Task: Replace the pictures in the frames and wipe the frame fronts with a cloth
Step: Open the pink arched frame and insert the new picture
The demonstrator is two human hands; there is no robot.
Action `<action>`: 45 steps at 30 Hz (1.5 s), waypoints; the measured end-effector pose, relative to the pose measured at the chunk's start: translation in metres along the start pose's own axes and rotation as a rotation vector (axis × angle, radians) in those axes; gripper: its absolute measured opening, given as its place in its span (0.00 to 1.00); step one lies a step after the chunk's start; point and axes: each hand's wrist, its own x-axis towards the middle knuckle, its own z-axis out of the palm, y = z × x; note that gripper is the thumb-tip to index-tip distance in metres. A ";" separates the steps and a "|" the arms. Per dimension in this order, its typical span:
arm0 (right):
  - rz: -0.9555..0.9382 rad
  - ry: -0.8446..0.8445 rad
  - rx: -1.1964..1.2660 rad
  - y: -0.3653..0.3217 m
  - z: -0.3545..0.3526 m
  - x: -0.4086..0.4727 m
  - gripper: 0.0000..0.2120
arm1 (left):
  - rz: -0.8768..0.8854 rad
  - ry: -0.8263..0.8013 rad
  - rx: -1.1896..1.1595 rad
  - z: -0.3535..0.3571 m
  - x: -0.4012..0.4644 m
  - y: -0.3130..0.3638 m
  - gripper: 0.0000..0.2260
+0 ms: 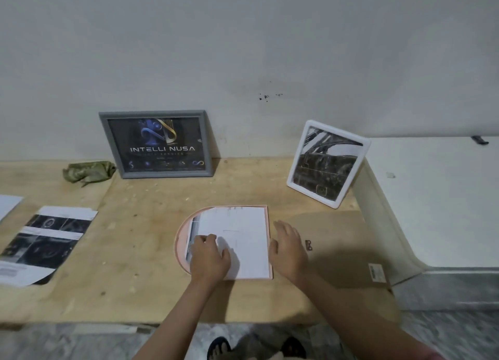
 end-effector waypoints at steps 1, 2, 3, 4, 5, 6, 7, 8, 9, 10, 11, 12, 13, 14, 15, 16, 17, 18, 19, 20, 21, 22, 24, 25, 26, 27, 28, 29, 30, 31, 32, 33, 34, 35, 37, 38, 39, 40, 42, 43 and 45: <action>-0.021 -0.024 -0.010 -0.004 0.003 0.003 0.23 | -0.007 -0.006 0.003 -0.004 0.002 -0.006 0.20; -0.035 -0.057 -0.027 -0.014 0.009 0.008 0.24 | -0.019 -0.020 0.013 -0.011 0.006 -0.016 0.23; -0.040 -0.092 -0.048 -0.019 0.012 0.013 0.25 | -0.021 -0.037 0.030 -0.016 0.009 -0.023 0.26; -0.040 -0.126 -0.080 -0.026 0.016 0.019 0.27 | -0.018 -0.061 0.055 -0.020 0.013 -0.030 0.28; -0.035 -0.153 -0.107 -0.031 0.018 0.024 0.29 | -0.016 -0.087 0.073 -0.022 0.017 -0.036 0.30; -0.020 -0.179 -0.132 -0.038 0.020 0.030 0.30 | -0.021 -0.124 0.085 -0.026 0.023 -0.041 0.31; 0.000 -0.204 -0.159 -0.040 0.020 0.037 0.32 | -0.024 -0.158 0.095 -0.028 0.026 -0.044 0.32; 0.023 -0.230 -0.189 -0.044 0.020 0.043 0.34 | -0.029 -0.194 0.107 -0.029 0.030 -0.047 0.32; 0.049 -0.256 -0.216 -0.050 0.023 0.049 0.35 | -0.029 -0.224 0.122 -0.032 0.034 -0.053 0.32; 0.067 -0.274 -0.243 -0.050 0.019 0.052 0.36 | -0.027 -0.237 0.137 -0.031 0.034 -0.051 0.33; 0.078 -0.292 -0.272 -0.050 0.019 0.054 0.37 | -0.025 -0.241 0.150 -0.031 0.035 -0.052 0.33; 0.088 -0.306 -0.295 -0.054 0.021 0.056 0.37 | -0.029 -0.242 0.155 -0.031 0.037 -0.055 0.34; 0.095 -0.310 -0.310 -0.055 0.022 0.057 0.37 | -0.032 -0.236 0.159 -0.031 0.038 -0.056 0.34; 0.097 -0.307 -0.325 -0.056 0.023 0.058 0.38 | -0.042 -0.235 0.166 -0.031 0.038 -0.056 0.35; 0.096 -0.296 -0.338 -0.058 0.024 0.058 0.38 | -0.054 -0.234 0.174 -0.031 0.040 -0.057 0.37; 0.091 -0.279 -0.345 -0.058 0.024 0.059 0.37 | -0.067 -0.234 0.184 -0.032 0.041 -0.056 0.38; 0.080 -0.258 -0.346 -0.059 0.025 0.059 0.37 | -0.082 -0.235 0.200 -0.032 0.041 -0.054 0.38; 0.062 -0.232 -0.353 -0.059 0.025 0.059 0.37 | -0.098 -0.234 0.217 -0.033 0.043 -0.051 0.39; 0.043 -0.208 -0.365 -0.058 0.025 0.059 0.37 | -0.110 -0.230 0.232 -0.033 0.043 -0.049 0.39; 0.026 -0.188 -0.383 -0.058 0.025 0.061 0.36 | -0.121 -0.225 0.247 -0.033 0.044 -0.047 0.40; 0.018 -0.169 -0.396 -0.059 0.025 0.061 0.36 | -0.128 -0.218 0.258 -0.033 0.045 -0.046 0.41; 0.007 -0.147 -0.409 -0.060 0.026 0.062 0.36 | -0.135 -0.213 0.270 -0.033 0.046 -0.045 0.42; -0.013 -0.124 -0.432 -0.062 0.029 0.062 0.37 | -0.160 -0.221 0.271 -0.033 0.049 -0.046 0.43; -0.006 -0.116 -0.414 -0.062 0.030 0.061 0.37 | -0.191 -0.233 0.239 -0.034 0.051 -0.046 0.42; -0.010 -0.082 -0.376 -0.060 0.033 0.060 0.37 | -0.230 -0.248 0.193 -0.035 0.053 -0.047 0.41; -0.005 -0.086 -0.332 -0.058 0.034 0.060 0.37 | -0.267 -0.257 0.140 -0.035 0.055 -0.047 0.41; 0.001 -0.087 -0.302 -0.057 0.035 0.059 0.36 | -0.296 -0.257 0.092 -0.036 0.057 -0.048 0.41; 0.005 -0.082 -0.282 -0.057 0.034 0.058 0.36 | -0.311 -0.248 0.061 -0.037 0.059 -0.048 0.40; 0.003 -0.064 -0.265 -0.056 0.035 0.058 0.36 | -0.318 -0.234 0.050 -0.038 0.061 -0.049 0.39; 0.002 -0.062 -0.251 -0.055 0.038 0.058 0.37 | -0.321 -0.223 0.051 -0.038 0.062 -0.050 0.38; 0.000 -0.060 -0.244 -0.055 0.039 0.058 0.38 | -0.326 -0.221 0.052 -0.038 0.064 -0.051 0.37; 0.004 -0.066 -0.230 -0.056 0.040 0.056 0.38 | -0.333 -0.221 0.047 -0.038 0.065 -0.051 0.35; 0.003 -0.049 -0.205 -0.057 0.040 0.055 0.39 | -0.338 -0.223 0.038 -0.038 0.066 -0.052 0.34; 0.007 -0.021 -0.162 -0.059 0.040 0.052 0.41 | -0.333 -0.222 0.029 -0.038 0.067 -0.054 0.30; 0.074 0.047 -0.039 -0.061 0.039 0.048 0.45 | -0.304 -0.200 0.010 -0.038 0.067 -0.057 0.20; 0.129 0.067 0.019 -0.062 0.037 0.047 0.46 | -0.281 -0.172 0.002 -0.038 0.067 -0.058 0.14; 0.180 0.085 0.082 -0.064 0.034 0.046 0.45 | -0.262 -0.141 -0.012 -0.039 0.067 -0.059 0.09; 0.226 0.113 0.162 -0.064 0.032 0.046 0.42 | -0.247 -0.113 -0.029 -0.041 0.067 -0.058 0.08; 0.342 0.135 0.413 -0.063 0.027 0.047 0.31 | -0.225 -0.072 -0.051 -0.043 0.066 -0.058 0.11; 0.405 0.127 0.523 -0.062 0.024 0.047 0.25 | -0.213 -0.058 -0.069 -0.043 0.066 -0.059 0.13; 0.467 0.129 0.593 -0.060 0.018 0.047 0.14 | -0.193 -0.039 -0.138 -0.040 0.066 -0.061 0.16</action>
